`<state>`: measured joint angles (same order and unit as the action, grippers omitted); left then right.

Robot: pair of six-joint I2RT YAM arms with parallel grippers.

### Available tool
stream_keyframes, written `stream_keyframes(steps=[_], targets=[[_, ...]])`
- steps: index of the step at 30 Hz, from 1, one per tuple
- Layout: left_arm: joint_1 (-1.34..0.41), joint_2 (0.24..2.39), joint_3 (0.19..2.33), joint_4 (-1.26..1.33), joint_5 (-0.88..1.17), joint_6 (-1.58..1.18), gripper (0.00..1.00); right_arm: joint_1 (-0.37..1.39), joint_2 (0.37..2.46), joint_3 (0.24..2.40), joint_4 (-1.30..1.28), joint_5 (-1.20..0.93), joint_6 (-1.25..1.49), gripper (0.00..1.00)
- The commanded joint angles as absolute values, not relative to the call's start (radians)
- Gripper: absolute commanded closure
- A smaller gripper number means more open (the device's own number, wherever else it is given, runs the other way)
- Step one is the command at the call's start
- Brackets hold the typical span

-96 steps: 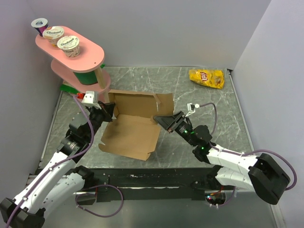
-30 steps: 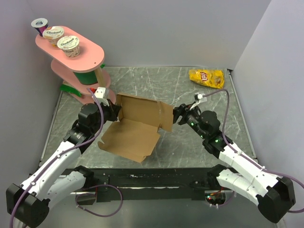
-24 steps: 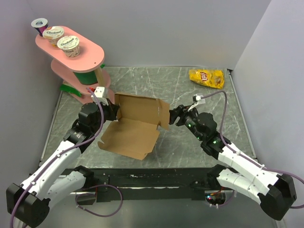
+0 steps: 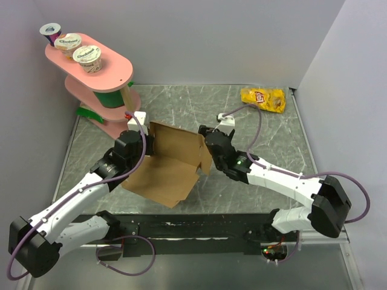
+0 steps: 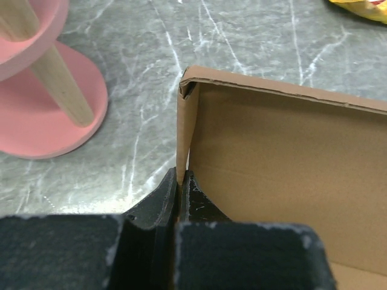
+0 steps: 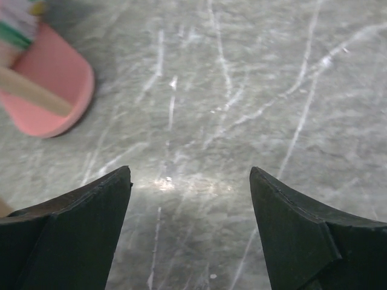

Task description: Fold the paper box

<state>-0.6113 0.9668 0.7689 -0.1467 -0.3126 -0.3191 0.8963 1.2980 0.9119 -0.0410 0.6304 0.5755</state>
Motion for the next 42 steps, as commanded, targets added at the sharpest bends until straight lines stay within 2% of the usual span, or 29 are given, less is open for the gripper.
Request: stream_keyframes(steps=[1,4,6,11,14,17,24,32,38,42], targets=[[-0.617,0.980,0.816,-0.155,-0.354,-0.296,0.99,0.902,1.264,0.925,-0.079,0.683,0.621,0.13],[-0.614,0.988,0.822,-0.166,-0.367,-0.284,0.99,0.870,1.204,0.856,-0.040,0.605,0.608,0.13],[-0.603,0.980,0.819,-0.160,-0.354,-0.279,0.99,0.829,1.165,0.781,-0.003,0.458,0.595,0.14],[-0.578,0.957,0.801,-0.123,-0.246,-0.270,0.99,0.655,0.970,0.496,0.332,0.094,0.582,0.23],[-0.565,0.954,0.796,-0.104,-0.178,-0.279,0.99,0.618,0.888,0.430,0.362,-0.010,0.525,0.32],[-0.545,0.960,0.795,-0.095,-0.130,-0.291,0.99,0.575,0.815,0.377,0.388,-0.099,0.528,0.37],[-0.528,0.962,0.795,-0.089,-0.075,-0.288,0.99,0.563,0.712,0.325,0.448,-0.161,0.515,0.35],[-0.528,0.994,0.808,-0.113,-0.104,-0.293,0.99,0.560,0.727,0.344,0.525,-0.215,0.531,0.48],[-0.529,1.026,0.833,-0.161,-0.230,-0.282,0.99,0.560,0.726,0.409,0.327,-0.097,0.580,0.52],[-0.535,1.042,0.845,-0.181,-0.279,-0.284,0.99,0.574,0.759,0.439,0.302,-0.055,0.592,0.52]])
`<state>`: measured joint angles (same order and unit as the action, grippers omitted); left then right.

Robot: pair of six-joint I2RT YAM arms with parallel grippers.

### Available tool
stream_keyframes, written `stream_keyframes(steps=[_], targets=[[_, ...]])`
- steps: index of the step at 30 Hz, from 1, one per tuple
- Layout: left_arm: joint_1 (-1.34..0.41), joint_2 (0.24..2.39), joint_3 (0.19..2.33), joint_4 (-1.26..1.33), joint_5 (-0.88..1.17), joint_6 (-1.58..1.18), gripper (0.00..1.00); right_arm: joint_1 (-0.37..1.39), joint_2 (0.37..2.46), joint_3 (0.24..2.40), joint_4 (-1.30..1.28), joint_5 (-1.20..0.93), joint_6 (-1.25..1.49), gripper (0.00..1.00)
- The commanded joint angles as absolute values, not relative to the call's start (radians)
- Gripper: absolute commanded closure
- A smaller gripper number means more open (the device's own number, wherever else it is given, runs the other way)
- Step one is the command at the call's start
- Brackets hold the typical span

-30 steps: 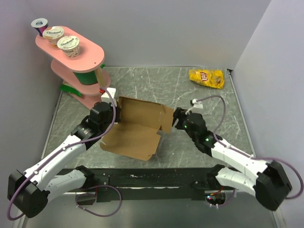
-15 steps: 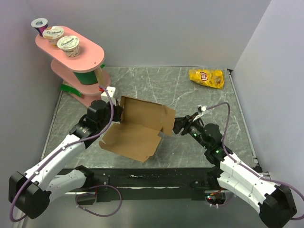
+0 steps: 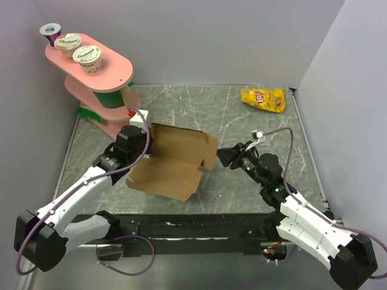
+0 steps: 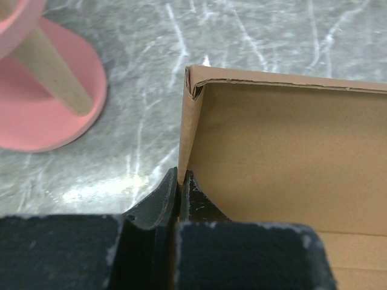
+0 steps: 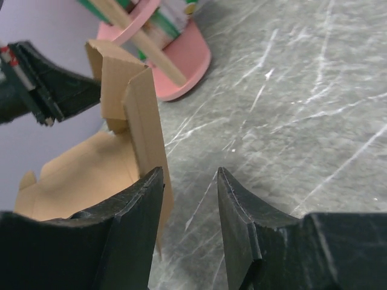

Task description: Fold the paper box

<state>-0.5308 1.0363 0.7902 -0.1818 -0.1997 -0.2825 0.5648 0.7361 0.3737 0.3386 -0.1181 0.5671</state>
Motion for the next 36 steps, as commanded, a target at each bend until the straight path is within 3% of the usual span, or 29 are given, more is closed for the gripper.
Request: stream_keyframes(steps=[1,12,22,36], targets=[[-0.537,1.042,0.842,-0.175,-0.276,-0.287,0.99,0.575,0.768,0.442,0.304,-0.052,0.594,0.52],[-0.565,1.106,0.867,-0.204,-0.301,-0.285,0.99,0.664,0.913,0.517,0.345,-0.002,0.586,0.57],[-0.606,1.192,0.902,-0.247,-0.385,-0.282,0.99,0.816,1.063,0.693,0.127,0.271,0.604,0.59],[-0.644,1.242,0.940,-0.316,-0.472,-0.270,0.99,0.853,1.244,0.850,-0.068,0.416,0.591,0.57]])
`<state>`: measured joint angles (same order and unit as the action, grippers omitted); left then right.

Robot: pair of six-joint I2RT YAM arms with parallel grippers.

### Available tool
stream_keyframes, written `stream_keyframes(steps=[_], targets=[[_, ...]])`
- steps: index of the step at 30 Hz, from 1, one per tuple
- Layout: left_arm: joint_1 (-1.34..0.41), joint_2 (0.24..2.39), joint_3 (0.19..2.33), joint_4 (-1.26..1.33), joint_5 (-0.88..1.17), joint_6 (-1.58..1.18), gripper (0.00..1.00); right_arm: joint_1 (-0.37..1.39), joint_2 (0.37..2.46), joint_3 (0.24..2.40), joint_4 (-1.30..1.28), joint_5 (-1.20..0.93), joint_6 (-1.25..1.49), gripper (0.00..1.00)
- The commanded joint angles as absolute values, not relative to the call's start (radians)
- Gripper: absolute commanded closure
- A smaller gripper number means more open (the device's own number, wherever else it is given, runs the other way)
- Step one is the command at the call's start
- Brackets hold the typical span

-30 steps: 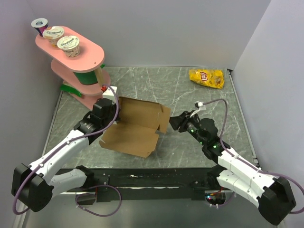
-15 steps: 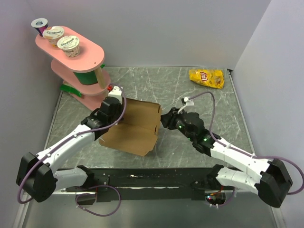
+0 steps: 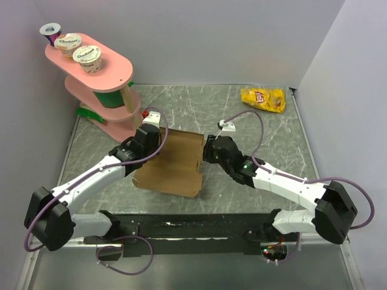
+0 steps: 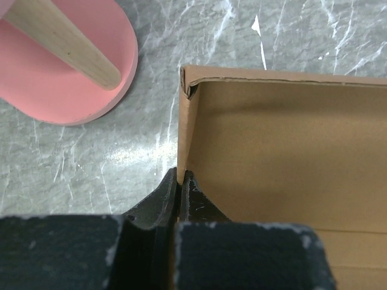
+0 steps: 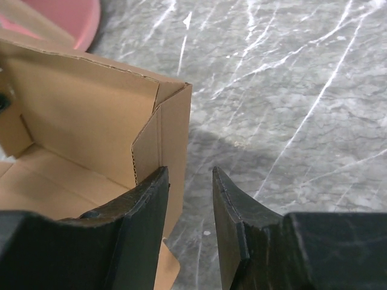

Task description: Fold the paper box

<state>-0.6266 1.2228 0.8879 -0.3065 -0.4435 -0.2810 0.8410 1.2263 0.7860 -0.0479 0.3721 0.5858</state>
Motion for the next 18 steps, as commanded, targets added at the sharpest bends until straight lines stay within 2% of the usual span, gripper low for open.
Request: stream_keyframes(steps=[1,11,14,18], targets=[[-0.644,1.253,0.942,-0.318,-0.471,-0.270,0.99,0.853,1.244,0.845,-0.055,0.410,0.591,0.57],[-0.663,1.276,0.954,-0.331,-0.443,-0.287,0.99,0.854,1.289,0.845,-0.015,0.361,0.630,0.55],[-0.625,1.261,0.934,-0.308,-0.345,-0.293,0.99,0.847,1.235,0.798,-0.005,0.333,0.635,0.49],[-0.591,1.255,0.923,-0.295,-0.246,-0.296,0.99,0.776,1.114,0.626,0.161,0.189,0.653,0.41]])
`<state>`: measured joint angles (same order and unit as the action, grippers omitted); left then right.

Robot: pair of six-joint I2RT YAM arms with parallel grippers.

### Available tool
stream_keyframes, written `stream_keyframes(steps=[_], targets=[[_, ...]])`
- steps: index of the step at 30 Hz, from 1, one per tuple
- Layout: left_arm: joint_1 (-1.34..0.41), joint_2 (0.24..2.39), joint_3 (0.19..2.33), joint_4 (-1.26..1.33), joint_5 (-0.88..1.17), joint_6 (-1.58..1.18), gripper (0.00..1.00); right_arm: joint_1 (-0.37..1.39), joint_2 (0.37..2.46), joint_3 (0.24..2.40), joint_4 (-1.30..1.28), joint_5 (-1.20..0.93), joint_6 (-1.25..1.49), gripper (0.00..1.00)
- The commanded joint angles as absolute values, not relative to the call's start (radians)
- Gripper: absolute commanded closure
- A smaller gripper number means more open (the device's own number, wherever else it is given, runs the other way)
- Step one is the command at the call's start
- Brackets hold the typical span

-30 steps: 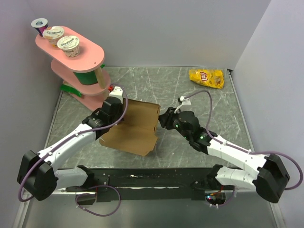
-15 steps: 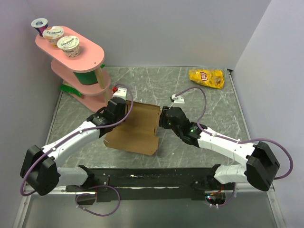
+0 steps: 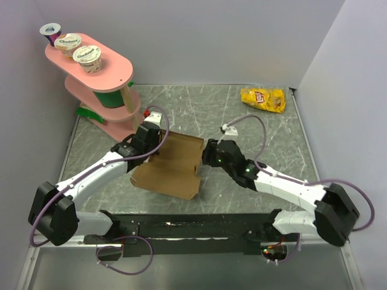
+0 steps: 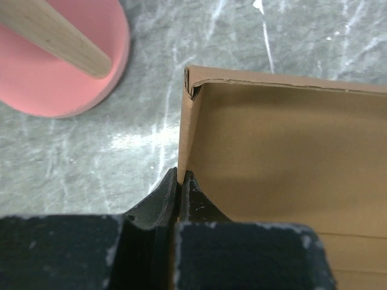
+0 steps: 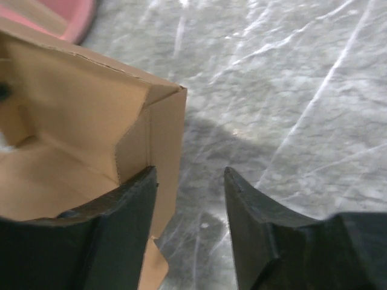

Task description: Fold the paper box

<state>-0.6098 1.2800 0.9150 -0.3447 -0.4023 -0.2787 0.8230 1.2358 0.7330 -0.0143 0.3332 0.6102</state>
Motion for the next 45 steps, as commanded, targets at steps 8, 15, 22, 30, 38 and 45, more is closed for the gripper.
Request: stream_keyframes(steps=[8,15,22,30,38,45], targets=[[-0.592,1.287,0.919,-0.310,-0.213,-0.304,0.99,0.623,0.970,0.444,0.274,0.022,0.707,0.29],[-0.598,1.252,0.897,-0.282,-0.245,-0.290,0.99,0.581,0.870,0.274,0.454,-0.084,0.790,0.25],[-0.601,1.229,0.891,-0.270,-0.241,-0.290,0.99,0.557,0.720,0.178,0.466,-0.094,0.821,0.21],[-0.607,1.204,0.884,-0.261,-0.235,-0.287,0.99,0.508,0.680,0.092,0.609,-0.158,0.856,0.15],[-0.614,1.192,0.882,-0.259,-0.244,-0.285,0.99,0.502,0.643,0.060,0.660,-0.161,0.842,0.17],[-0.615,1.177,0.879,-0.256,-0.242,-0.284,0.99,0.500,0.669,0.123,0.549,-0.143,0.775,0.22]])
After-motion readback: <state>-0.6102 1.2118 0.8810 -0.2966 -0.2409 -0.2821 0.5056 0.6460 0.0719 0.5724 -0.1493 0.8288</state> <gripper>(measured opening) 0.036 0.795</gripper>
